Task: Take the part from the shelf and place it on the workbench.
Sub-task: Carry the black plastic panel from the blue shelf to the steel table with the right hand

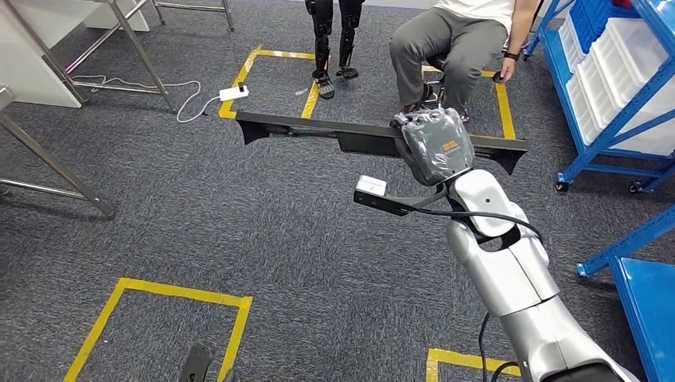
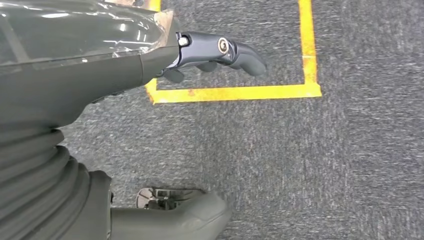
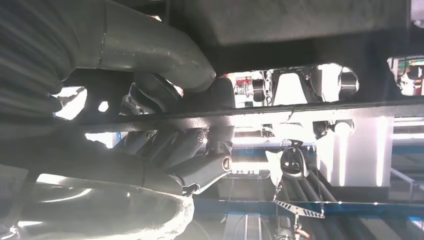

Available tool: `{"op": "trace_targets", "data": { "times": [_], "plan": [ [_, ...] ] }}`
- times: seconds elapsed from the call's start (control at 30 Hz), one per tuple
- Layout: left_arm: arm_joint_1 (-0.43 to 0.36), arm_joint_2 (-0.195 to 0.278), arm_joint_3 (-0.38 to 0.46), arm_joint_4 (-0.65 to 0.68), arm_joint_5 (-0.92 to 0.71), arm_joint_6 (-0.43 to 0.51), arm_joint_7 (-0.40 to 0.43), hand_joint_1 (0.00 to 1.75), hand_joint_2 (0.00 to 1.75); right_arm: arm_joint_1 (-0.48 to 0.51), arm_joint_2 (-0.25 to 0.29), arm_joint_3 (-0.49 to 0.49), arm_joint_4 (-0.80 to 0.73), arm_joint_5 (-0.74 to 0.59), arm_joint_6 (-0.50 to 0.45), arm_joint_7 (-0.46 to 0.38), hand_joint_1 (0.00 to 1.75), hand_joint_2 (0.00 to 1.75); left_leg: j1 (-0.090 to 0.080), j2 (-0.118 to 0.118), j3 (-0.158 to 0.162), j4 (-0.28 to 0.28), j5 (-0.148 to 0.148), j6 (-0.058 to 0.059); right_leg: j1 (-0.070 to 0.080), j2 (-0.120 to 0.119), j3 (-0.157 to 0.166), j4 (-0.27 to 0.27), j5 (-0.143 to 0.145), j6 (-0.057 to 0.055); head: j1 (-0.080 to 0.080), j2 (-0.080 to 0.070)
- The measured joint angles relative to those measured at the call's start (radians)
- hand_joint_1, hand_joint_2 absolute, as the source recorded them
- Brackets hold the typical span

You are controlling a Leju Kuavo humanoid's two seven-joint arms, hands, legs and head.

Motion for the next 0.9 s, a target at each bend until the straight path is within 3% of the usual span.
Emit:
{"op": "trace_targets", "data": {
  "times": [0.07, 0.1, 0.17, 0.2, 0.23, 0.3, 0.37, 0.43, 0.5, 0.53, 0.6, 0.67, 0.7, 0.73, 0.8, 0.83, 0.9],
  "plan": [
    [-0.001, 0.0, 0.0, 0.0, 0.0, 0.0, 0.0, 0.0, 1.75, -0.005, 0.002, 0.001, 0.001, 0.0, 0.0, -0.001, 1.62, 1.75, 0.001, 0.062, -0.043, 0.095, -0.052, -0.01, 0.0, -0.021, 0.005, -0.005, 0.001, -0.014, -0.004, 0.0],
    [-0.002, 0.0, 0.0, 0.0, 0.0, 0.0, 0.0, 0.0, 1.75, -0.006, 0.003, 0.001, 0.002, -0.001, 0.0, -0.002, 1.62, 1.75, 0.004, 0.082, -0.076, 0.162, -0.083, -0.014, 0.003, -0.032, 0.006, -0.005, -0.001, -0.019, -0.006, 0.0],
    [-0.002, -0.001, 0.0, 0.0, 0.0, 0.0, 0.0, 0.0, 1.75, -0.007, 0.004, 0.004, 0.005, -0.001, 0.0, -0.005, 1.62, 1.75, 0.011, 0.094, -0.123, 0.252, -0.11, -0.02, 0.006, -0.056, 0.008, -0.005, -0.003, -0.023, -0.006, 0.0],
    [-0.001, -0.001, 0.0, 0.0, 0.0, 0.001, 0.0, 0.0, 1.75, -0.007, 0.005, 0.005, 0.007, -0.002, 0.0, -0.006, 1.62, 1.75, 0.013, 0.097, -0.122, 0.247, -0.099, -0.021, 0.006, -0.068, 0.008, -0.005, -0.005, -0.023, -0.006, 0.0],
    [-0.001, -0.001, 0.0, 0.0, 0.0, 0.001, 0.0, 0.0, 1.75, -0.007, 0.006, 0.007, 0.008, -0.002, -0.001, -0.006, 1.62, 1.75, 0.015, 0.104, -0.099, 0.201, -0.072, -0.022, 0.007, -0.079, 0.009, -0.005, -0.007, -0.022, -0.006, 0.0],
    [-0.001, -0.001, 0.0, 0.0, -0.001, 0.002, -0.001, 0.0, 1.75, -0.01, 0.007, 0.008, 0.008, -0.004, -0.002, -0.006, 1.62, 1.75, 0.013, 0.144, -0.022, 0.063, -0.015, -0.019, 0.011, -0.098, 0.014, -0.005, -0.012, -0.015, -0.006, 0.0],
    [-0.002, 0.0, 0.0, 0.0, -0.003, 0.002, -0.002, 0.0, 1.75, -0.015, 0.008, 0.01, 0.01, -0.006, -0.002, -0.006, 1.62, 1.75, 0.005, 0.169, 0.019, -0.012, 0.003, -0.01, 0.018, -0.114, 0.019, -0.005, -0.018, -0.007, -0.003, 0.0],
    [-0.001, 0.0, 0.0, 0.0, -0.004, 0.003, -0.002, 0.0, 1.75, -0.019, 0.011, 0.012, 0.012, -0.007, -0.003, -0.006, 1.62, 1.75, -0.001, 0.151, 0.019, -0.02, 0.002, 0.002, 0.021, -0.131, 0.025, -0.009, -0.021, 0.003, 0.001, 0.0],
    [0.0, 0.0, 0.0, 0.0, -0.006, 0.003, -0.002, 0.0, 1.75, -0.021, 0.013, 0.013, 0.013, -0.006, -0.003, -0.006, 1.62, 1.75, 0.0, 0.131, 0.027, -0.031, 0.008, 0.016, 0.02, -0.111, 0.019, 0.006, -0.034, 0.011, 0.002, 0.0],
    [-0.001, 0.0, 0.001, 0.0, -0.006, 0.003, -0.002, 0.0, 1.75, -0.022, 0.013, 0.013, 0.014, -0.005, -0.003, -0.005, 1.62, 1.75, 0.002, 0.121, 0.032, -0.036, 0.012, 0.022, 0.018, -0.086, 0.004, 0.039, -0.051, 0.011, 0.003, 0.0],
    [-0.005, 0.0, 0.001, 0.0, -0.008, 0.003, -0.002, 0.0, 1.75, -0.021, 0.011, 0.014, 0.016, -0.005, -0.004, -0.005, 1.62, 1.75, 0.004, 0.098, 0.036, -0.04, 0.014, 0.031, 0.013, -0.039, -0.059, 0.165, -0.101, 0.002, 0.005, 0.0],
    [-0.005, -0.001, 0.001, 0.0, -0.009, 0.003, -0.002, 0.0, 1.75, -0.018, 0.009, 0.014, 0.021, -0.006, -0.004, -0.005, 1.62, 1.75, 0.004, 0.07, 0.036, -0.04, 0.013, 0.033, 0.012, -0.028, -0.125, 0.28, -0.133, 0.003, 0.006, 0.0],
    [-0.004, -0.001, 0.001, 0.0, -0.011, 0.003, -0.002, 0.0, 1.75, -0.017, 0.008, 0.014, 0.023, -0.006, -0.004, -0.005, 1.62, 1.75, 0.004, 0.056, 0.036, -0.039, 0.013, 0.033, 0.012, -0.026, -0.135, 0.288, -0.127, 0.008, 0.006, 0.0],
    [-0.004, -0.001, 0.001, 0.0, -0.012, 0.003, -0.002, 0.0, 1.75, -0.016, 0.007, 0.014, 0.024, -0.006, -0.004, -0.005, 1.62, 1.75, 0.004, 0.04, 0.037, -0.038, 0.013, 0.033, 0.012, -0.021, -0.125, 0.252, -0.103, 0.016, 0.006, 0.0],
    [-0.004, -0.001, 0.001, 0.0, -0.014, 0.003, -0.002, 0.0, 1.75, -0.02, 0.004, 0.013, 0.025, -0.006, -0.004, -0.004, 1.62, 1.75, 0.002, 0.013, 0.036, -0.033, 0.011, 0.029, 0.008, 0.009, -0.065, 0.108, -0.036, 0.029, 0.007, 0.0],
    [-0.004, -0.001, 0.001, 0.0, -0.014, 0.003, -0.002, 0.0, 1.75, -0.022, 0.004, 0.013, 0.026, -0.006, -0.004, -0.004, 1.62, 1.75, 0.001, 0.001, 0.034, -0.03, 0.009, 0.026, 0.005, 0.024, -0.038, 0.047, -0.011, 0.03, 0.006, 0.0],
    [-0.003, -0.001, 0.001, 0.0, -0.015, 0.002, -0.002, 0.0, 1.75, -0.024, 0.004, 0.014, 0.027, -0.006, -0.004, -0.004, 1.62, 1.75, 0.0, -0.017, 0.029, -0.025, 0.006, 0.018, 0.003, 0.035, -0.016, 0.002, 0.005, 0.025, 0.005, 0.0]
  ]
}}
